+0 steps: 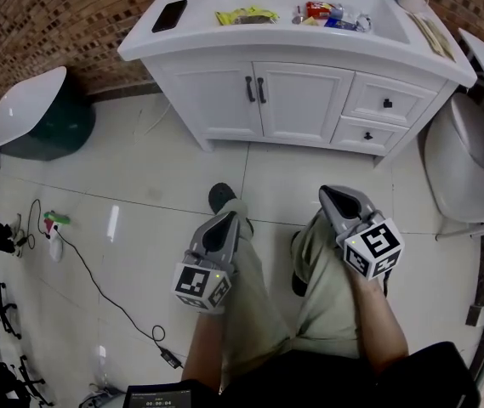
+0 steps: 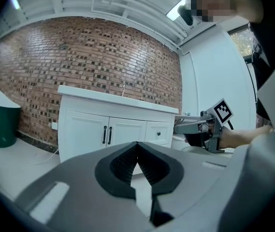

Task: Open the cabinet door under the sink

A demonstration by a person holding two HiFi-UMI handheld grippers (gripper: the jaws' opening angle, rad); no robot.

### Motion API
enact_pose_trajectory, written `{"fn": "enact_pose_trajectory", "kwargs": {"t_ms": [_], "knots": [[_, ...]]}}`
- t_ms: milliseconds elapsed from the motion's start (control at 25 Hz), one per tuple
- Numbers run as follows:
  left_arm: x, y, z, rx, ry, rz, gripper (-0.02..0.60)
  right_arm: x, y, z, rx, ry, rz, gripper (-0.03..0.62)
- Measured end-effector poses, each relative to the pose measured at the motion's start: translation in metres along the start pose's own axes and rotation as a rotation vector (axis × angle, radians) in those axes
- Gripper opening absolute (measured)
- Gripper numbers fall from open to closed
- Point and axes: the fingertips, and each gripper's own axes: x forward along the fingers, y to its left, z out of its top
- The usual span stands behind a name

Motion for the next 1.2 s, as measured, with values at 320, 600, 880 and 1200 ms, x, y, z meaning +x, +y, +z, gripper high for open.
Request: {"fn": "enact_pose_trajectory", "kwargs": {"t_ms": [320,600,880,1200], "knots": [[0.033,0.041,0.016,-0.016,0.004,0.036,0.018,0.056,-0.022,0.013,0.001,0.023,0.031,-0.009],[0.042,0.078,0.024,-0.034,-0.007,0.083,0.018,0.107,-0.03,0.018,-0.019,0.048,0.05,-0.009],[0.05,0.111,0.036,-0.056,-0.035,0.119,0.018,0.152,-0.043,0.022,-0.009,0.06,0.034,-0.009],[0.067,0.145,0.045,-0.071,-0.045,0.141,0.018,0.201,-0.068,0.019,-0.01,0.1,-0.036,-0.009]]}}
